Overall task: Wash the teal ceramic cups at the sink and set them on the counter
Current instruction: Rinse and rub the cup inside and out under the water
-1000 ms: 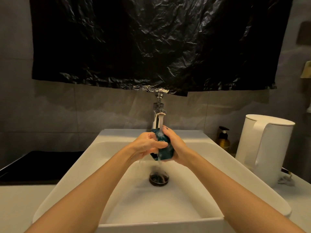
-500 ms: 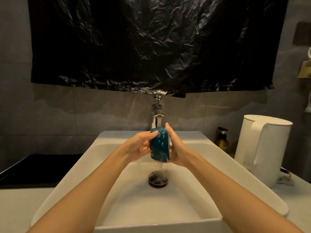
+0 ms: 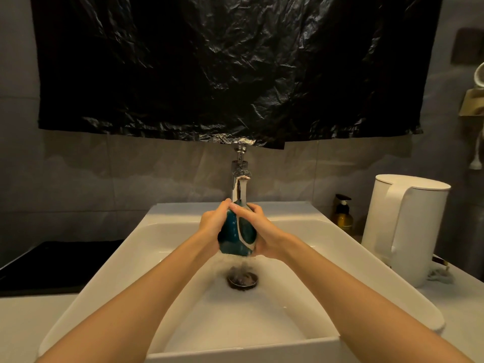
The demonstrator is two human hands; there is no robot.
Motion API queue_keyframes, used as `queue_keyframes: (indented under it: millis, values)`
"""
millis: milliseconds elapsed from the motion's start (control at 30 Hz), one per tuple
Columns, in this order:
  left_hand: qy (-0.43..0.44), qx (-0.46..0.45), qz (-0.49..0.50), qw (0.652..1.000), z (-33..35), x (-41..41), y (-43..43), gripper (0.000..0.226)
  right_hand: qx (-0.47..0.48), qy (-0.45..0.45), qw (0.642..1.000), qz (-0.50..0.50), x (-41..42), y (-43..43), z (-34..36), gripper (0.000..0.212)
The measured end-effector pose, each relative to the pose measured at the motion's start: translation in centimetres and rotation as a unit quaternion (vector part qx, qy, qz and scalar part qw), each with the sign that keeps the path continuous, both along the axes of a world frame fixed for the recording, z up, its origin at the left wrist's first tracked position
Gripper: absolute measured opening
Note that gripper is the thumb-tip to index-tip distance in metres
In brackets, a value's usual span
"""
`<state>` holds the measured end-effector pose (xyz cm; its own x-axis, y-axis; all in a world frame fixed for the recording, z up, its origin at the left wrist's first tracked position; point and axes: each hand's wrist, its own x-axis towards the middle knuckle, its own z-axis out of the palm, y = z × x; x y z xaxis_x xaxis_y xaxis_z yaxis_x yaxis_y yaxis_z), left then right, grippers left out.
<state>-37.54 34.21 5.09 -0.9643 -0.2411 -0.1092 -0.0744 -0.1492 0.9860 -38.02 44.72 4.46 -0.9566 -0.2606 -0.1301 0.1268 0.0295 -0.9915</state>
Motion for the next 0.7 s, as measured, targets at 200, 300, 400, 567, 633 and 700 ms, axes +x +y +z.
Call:
queue_keyframes:
  millis: [200,300,400,567,633,700]
  values:
    - [0.003,-0.017,-0.022,1.0,0.0,0.0,0.3,0.042,-0.065,-0.008,0.997,-0.028,-0.1,0.1,0.0,0.045]
    - [0.004,-0.013,-0.014,1.0,0.2,0.1,-0.2,0.037,-0.028,0.017,0.999,-0.007,-0.2,-0.1,-0.1,0.048]
    - [0.004,0.0,-0.009,1.0,0.4,0.0,-0.6,0.031,0.011,0.04,0.999,-0.019,-0.5,-0.5,-0.2,0.06]
    - [0.016,-0.005,-0.02,1.0,0.1,0.3,0.0,0.03,-0.044,-0.004,0.997,-0.063,-1.1,-0.9,-0.3,0.047]
    - [0.011,0.001,-0.016,1.0,0.2,0.5,0.2,0.03,-0.041,-0.031,0.997,-0.064,-1.0,-0.7,-0.1,0.056]
    - [0.003,0.002,-0.016,1.0,0.1,0.5,0.2,0.033,-0.023,-0.058,0.997,-0.047,-1.1,-0.2,0.0,0.065]
